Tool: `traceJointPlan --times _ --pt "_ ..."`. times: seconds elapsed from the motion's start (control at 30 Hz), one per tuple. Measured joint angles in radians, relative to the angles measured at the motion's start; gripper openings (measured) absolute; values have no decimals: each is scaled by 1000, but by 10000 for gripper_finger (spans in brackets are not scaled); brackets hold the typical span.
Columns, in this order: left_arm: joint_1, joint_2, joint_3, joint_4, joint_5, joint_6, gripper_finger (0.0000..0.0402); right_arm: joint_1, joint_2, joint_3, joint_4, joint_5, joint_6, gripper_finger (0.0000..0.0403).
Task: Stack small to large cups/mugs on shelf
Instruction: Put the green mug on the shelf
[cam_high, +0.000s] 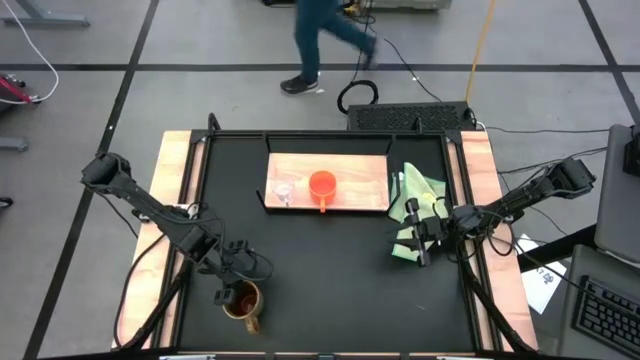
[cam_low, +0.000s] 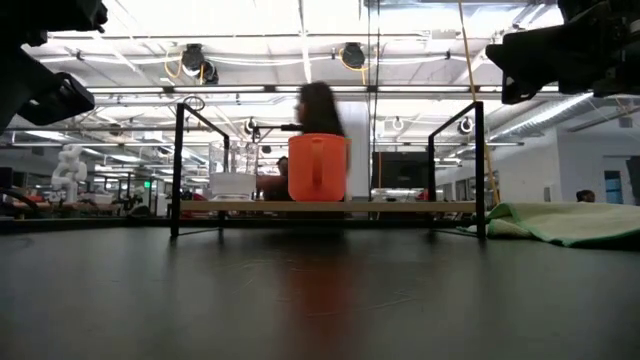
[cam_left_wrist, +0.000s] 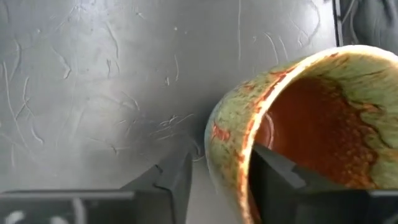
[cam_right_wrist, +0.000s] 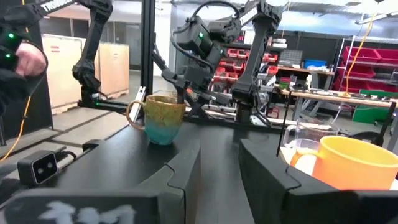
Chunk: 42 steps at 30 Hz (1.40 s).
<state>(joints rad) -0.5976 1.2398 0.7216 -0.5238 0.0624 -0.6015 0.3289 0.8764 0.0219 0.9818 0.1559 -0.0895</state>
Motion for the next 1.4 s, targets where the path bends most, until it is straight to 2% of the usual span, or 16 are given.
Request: traceJointPlan --times 0.23,0.6,0.83,1.13,1.4 --pt "1 -2 -2 -5 -7 27 37 0 0 0 14 0 0 102" --pt "4 -2 22 58 -68 205 34 0 0 0 16 0 -1 102" --pt "98 11 115 34 -68 274 34 0 0 0 17 0 -3 102" --pt "233 247 381 -173 -58 489 34 0 0 0 15 0 -3 102" --pt "287 475 615 -217 -1 663 34 0 0 0 16 0 -4 102"
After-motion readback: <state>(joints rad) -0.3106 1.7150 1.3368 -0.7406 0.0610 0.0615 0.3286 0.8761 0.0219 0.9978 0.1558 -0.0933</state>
